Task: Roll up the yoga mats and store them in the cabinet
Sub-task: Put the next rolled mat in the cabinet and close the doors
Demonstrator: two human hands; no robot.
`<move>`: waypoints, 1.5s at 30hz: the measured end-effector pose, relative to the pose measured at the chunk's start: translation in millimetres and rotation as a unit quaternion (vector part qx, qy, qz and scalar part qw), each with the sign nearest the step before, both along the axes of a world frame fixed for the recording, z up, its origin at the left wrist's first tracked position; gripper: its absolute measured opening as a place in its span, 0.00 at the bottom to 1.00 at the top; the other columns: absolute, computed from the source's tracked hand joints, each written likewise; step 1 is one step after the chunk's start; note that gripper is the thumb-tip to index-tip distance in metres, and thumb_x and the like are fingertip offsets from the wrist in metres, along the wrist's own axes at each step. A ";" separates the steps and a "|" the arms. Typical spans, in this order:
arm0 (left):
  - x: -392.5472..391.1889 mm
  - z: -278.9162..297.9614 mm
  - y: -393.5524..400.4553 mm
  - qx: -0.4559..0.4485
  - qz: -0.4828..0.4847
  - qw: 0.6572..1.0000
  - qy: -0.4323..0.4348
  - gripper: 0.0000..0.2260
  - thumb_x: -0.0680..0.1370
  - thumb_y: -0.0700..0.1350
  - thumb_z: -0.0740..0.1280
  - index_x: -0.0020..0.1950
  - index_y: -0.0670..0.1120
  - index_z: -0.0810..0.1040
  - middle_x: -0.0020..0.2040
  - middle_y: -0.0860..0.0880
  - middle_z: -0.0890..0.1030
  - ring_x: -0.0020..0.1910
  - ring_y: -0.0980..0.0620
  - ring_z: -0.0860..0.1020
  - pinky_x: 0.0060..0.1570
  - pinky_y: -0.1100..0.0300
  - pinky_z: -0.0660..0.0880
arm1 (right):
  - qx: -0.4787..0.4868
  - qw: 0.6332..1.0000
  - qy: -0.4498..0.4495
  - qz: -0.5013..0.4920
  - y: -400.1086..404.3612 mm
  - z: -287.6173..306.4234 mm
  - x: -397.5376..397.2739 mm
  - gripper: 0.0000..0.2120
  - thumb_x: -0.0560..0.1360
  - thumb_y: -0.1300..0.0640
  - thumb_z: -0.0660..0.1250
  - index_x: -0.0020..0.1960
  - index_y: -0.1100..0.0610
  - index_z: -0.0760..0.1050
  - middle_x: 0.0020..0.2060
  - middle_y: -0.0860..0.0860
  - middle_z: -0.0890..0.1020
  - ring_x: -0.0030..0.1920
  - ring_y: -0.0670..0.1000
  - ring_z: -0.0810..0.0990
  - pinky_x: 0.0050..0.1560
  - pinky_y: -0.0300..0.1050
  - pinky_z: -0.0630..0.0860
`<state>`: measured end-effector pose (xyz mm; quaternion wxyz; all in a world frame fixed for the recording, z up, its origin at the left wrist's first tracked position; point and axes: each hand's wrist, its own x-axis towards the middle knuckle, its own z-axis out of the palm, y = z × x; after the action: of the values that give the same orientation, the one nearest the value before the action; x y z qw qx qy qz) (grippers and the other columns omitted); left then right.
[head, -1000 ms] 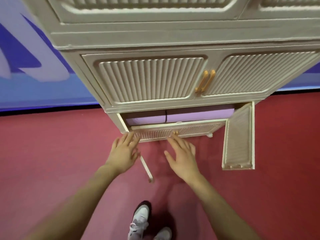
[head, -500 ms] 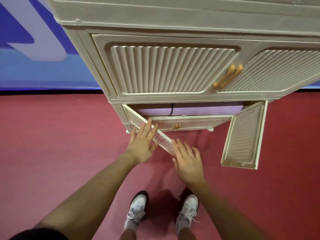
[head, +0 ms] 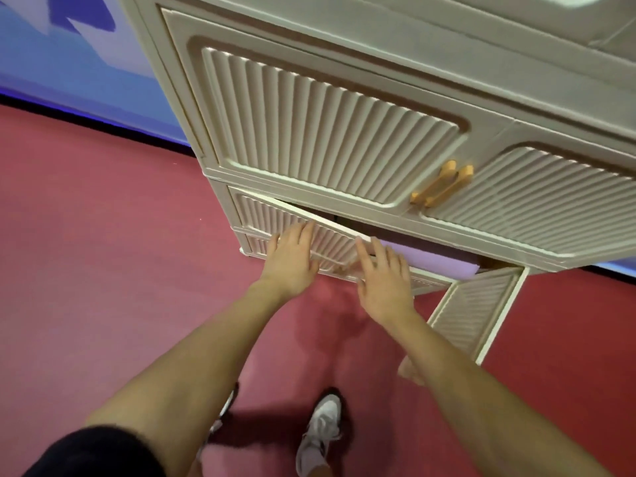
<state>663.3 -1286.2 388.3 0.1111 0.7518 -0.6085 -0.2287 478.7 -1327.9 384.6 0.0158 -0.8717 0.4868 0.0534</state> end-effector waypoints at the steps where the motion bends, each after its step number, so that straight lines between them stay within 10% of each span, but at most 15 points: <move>1: -5.5 1.4 -1.2 0.006 0.008 1.000 -0.005 0.27 0.80 0.49 0.59 0.77 0.44 0.54 0.76 0.46 0.58 0.75 0.48 0.55 0.72 0.49 0.47 | 0.002 1.000 -0.005 0.009 -9.7 2.7 -6.1 0.37 0.65 0.57 0.74 0.71 0.57 0.67 0.65 0.59 0.73 0.60 0.63 0.75 0.59 0.58 0.72; 7: -38.5 19.8 -3.1 0.015 0.015 0.999 -0.031 0.24 0.81 0.50 0.57 0.75 0.45 0.59 0.76 0.45 0.58 0.74 0.47 0.56 0.70 0.52 0.50 | -0.015 0.998 -0.052 0.021 -40.8 19.7 -46.1 0.35 0.59 0.58 0.77 0.65 0.59 0.74 0.52 0.60 0.78 0.44 0.62 0.78 0.44 0.53 0.77; 14: -120.4 43.0 -7.2 -0.014 -0.055 0.998 0.001 0.22 0.80 0.49 0.60 0.73 0.45 0.64 0.73 0.44 0.64 0.70 0.44 0.64 0.64 0.53 0.56 | 0.019 0.993 -0.106 -0.056 -16.0 29.0 -137.8 0.23 0.72 0.52 0.59 0.65 0.59 0.73 0.55 0.57 0.78 0.50 0.60 0.78 0.50 0.55 0.76; 19: -187.3 39.2 -8.0 0.052 -0.146 0.988 -0.007 0.25 0.81 0.50 0.58 0.76 0.45 0.58 0.75 0.45 0.59 0.73 0.45 0.58 0.71 0.52 0.51 | 0.035 0.983 -0.119 -0.135 0.5 27.1 -210.9 0.21 0.71 0.60 0.68 0.64 0.60 0.74 0.60 0.57 0.78 0.57 0.61 0.78 0.56 0.55 0.73; 25: -244.1 22.9 -2.6 0.116 -0.256 0.960 -0.009 0.27 0.82 0.53 0.53 0.79 0.47 0.50 0.79 0.48 0.46 0.76 0.48 0.48 0.71 0.54 0.47 | 0.123 0.974 -0.138 -0.132 11.9 11.4 -246.5 0.24 0.78 0.53 0.55 0.74 0.56 0.63 0.75 0.50 0.61 0.73 0.51 0.62 0.70 0.43 0.51; 30: -237.6 9.8 5.7 0.105 -0.255 0.961 -0.031 0.26 0.83 0.54 0.48 0.79 0.49 0.44 0.79 0.51 0.43 0.77 0.50 0.46 0.72 0.52 0.45 | 0.099 0.988 -0.060 -0.098 4.2 -2.1 -229.8 0.30 0.79 0.50 0.60 0.77 0.50 0.53 0.77 0.47 0.51 0.75 0.50 0.56 0.72 0.50 0.48; 37: -178.0 -5.3 6.4 0.040 -0.290 0.946 -0.141 0.27 0.77 0.51 0.52 0.75 0.40 0.59 0.77 0.44 0.58 0.74 0.43 0.59 0.69 0.43 0.59 | 0.047 0.980 -0.060 -0.183 -18.1 -13.7 -171.4 0.39 0.64 0.51 0.76 0.72 0.54 0.66 0.61 0.62 0.74 0.57 0.64 0.74 0.59 0.58 0.71; 42: -147.2 -11.7 -2.4 0.053 -0.280 0.939 -0.195 0.27 0.76 0.51 0.53 0.71 0.40 0.70 0.73 0.43 0.68 0.72 0.44 0.65 0.69 0.45 0.61 | 0.092 0.973 -0.122 -0.171 -19.9 -18.8 -152.9 0.38 0.74 0.53 0.68 0.77 0.49 0.50 0.72 0.61 0.62 0.68 0.62 0.65 0.70 0.57 0.56; 45: -138.2 -6.5 -20.6 0.063 -0.221 0.956 -0.180 0.28 0.81 0.52 0.52 0.78 0.42 0.54 0.78 0.44 0.51 0.77 0.45 0.52 0.73 0.49 0.49 | 0.117 0.970 -0.153 -0.150 -31.1 -17.9 -144.7 0.39 0.77 0.53 0.64 0.77 0.48 0.42 0.76 0.57 0.51 0.75 0.56 0.54 0.73 0.53 0.47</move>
<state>525.1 -1306.8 381.8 -0.1016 0.6324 -0.7540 -0.1459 334.0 -1359.0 366.6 0.2002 -0.7784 0.5944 -0.0270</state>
